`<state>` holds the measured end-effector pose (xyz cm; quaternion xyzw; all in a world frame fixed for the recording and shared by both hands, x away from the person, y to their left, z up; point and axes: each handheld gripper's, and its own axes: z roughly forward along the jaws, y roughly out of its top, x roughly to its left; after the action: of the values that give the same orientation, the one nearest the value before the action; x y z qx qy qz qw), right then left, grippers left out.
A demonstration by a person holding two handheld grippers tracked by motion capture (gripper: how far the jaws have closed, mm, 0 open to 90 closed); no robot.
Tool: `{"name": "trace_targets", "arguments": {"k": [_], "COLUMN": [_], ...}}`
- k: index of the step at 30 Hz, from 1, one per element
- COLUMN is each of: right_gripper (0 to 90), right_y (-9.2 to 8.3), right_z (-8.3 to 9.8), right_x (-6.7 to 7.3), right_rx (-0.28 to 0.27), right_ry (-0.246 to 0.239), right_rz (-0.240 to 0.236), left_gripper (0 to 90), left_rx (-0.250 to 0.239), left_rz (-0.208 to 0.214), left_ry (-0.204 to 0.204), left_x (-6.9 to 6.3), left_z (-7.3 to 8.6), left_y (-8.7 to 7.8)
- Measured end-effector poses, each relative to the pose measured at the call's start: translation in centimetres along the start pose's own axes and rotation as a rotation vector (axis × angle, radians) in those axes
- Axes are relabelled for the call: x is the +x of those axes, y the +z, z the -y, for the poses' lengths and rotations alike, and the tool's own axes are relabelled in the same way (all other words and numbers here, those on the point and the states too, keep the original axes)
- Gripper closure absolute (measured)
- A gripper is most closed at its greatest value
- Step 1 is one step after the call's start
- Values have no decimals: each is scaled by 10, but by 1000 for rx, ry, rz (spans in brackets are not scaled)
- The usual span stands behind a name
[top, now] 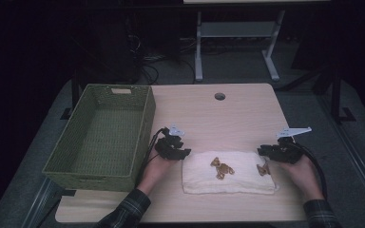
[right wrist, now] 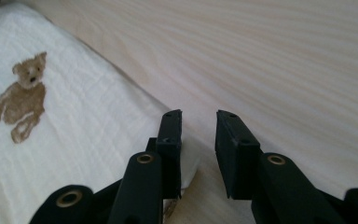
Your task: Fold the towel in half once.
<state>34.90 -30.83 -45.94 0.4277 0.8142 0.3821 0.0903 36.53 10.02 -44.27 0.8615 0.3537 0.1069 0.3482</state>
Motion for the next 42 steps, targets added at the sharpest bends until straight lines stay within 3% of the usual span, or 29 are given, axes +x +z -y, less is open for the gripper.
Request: {"name": "trace_targets", "arguments": {"k": [4,6,7,12,17,20,21,24,33,37,42], "right_gripper": [716,745,810,853,864,870,872,877,882,882,881], "right_y": [8,9,8,8,8,8,8,7,-4,-14,-21], "right_z": [3,4,6,8,8,7,7,6,-7,-13,-10], "right_x": [0,1,2,3,4,5,5,4,-10,-11,-6], "right_rx": [48,57,70,58,59,59,62,57,-20,-80,-96], "right_ry": [-10,-11,-15,-31,-35,-41,-41,-41,-14,-20,-32], "right_rz": [3,2,-10,-13,-6,-2,2,34,104,119,109], "left_gripper": [545,549,553,555,566,657,732,863,881,881,880], "left_rx": [10,17,24,30,66,90,95,104,-37,-75,-95], "left_rz": [-12,-12,-9,-6,13,22,52,27,-61,-66,-42], "left_ry": [-4,-1,-3,1,25,49,54,84,28,20,31], "left_x": [2,3,3,5,3,2,1,-1,12,13,7], "left_z": [2,3,5,5,6,6,5,2,-17,-21,-17], "left_y": [-1,-1,0,2,11,15,16,15,1,-3,-12]}}
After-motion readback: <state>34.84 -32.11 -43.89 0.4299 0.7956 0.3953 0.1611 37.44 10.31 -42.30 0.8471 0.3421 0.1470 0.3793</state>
